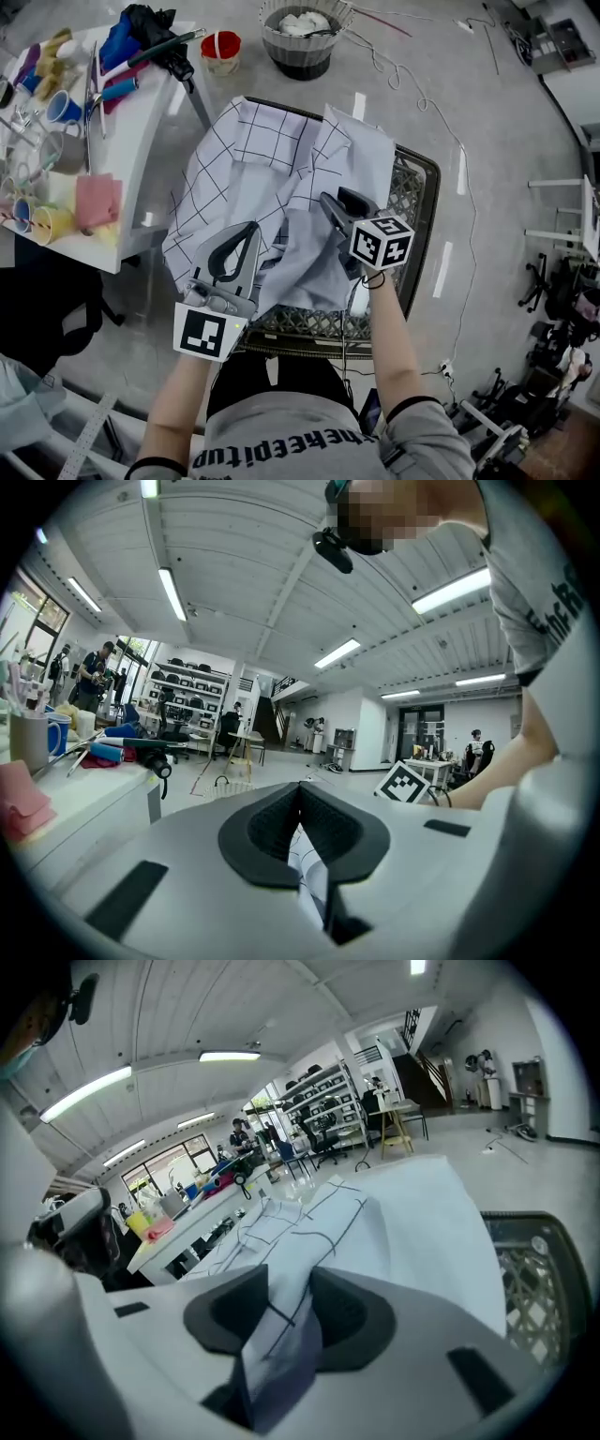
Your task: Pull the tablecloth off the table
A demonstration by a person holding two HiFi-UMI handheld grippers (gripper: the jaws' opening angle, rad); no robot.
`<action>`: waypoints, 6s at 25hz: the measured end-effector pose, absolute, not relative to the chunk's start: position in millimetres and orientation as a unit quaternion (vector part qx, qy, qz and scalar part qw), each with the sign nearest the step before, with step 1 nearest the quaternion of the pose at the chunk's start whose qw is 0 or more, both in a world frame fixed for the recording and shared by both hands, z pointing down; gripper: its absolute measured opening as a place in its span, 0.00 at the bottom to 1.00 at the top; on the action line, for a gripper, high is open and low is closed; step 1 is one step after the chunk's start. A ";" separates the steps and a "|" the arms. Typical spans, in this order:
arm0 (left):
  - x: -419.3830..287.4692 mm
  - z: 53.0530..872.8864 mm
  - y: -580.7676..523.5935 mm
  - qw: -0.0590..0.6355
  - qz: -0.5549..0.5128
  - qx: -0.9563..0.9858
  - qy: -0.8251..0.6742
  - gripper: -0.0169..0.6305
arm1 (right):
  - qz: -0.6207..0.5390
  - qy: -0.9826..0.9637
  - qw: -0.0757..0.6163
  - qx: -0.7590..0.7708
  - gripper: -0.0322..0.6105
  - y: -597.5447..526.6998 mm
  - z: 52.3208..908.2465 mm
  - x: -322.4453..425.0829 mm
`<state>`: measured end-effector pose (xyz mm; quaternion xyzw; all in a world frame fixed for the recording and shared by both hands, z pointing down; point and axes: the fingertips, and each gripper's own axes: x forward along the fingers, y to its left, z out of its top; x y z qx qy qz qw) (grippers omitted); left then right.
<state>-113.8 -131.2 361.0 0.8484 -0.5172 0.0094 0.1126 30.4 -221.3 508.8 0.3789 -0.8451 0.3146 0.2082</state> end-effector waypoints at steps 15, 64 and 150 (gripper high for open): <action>-132.9 364.0 -130.9 0.119 0.009 0.842 -0.527 0.05 | 0.302 -0.912 0.166 0.223 0.08 -218.4 466.5 -128.1; -301.7 515.9 -27.6 0.255 0.084 0.752 -0.602 0.23 | 0.215 -0.943 0.115 0.226 0.22 -84.4 379.5 -187.9; -156.2 397.5 -41.4 0.199 0.076 0.855 -0.473 0.05 | 0.192 -0.902 0.216 0.321 0.07 -343.4 389.5 -135.7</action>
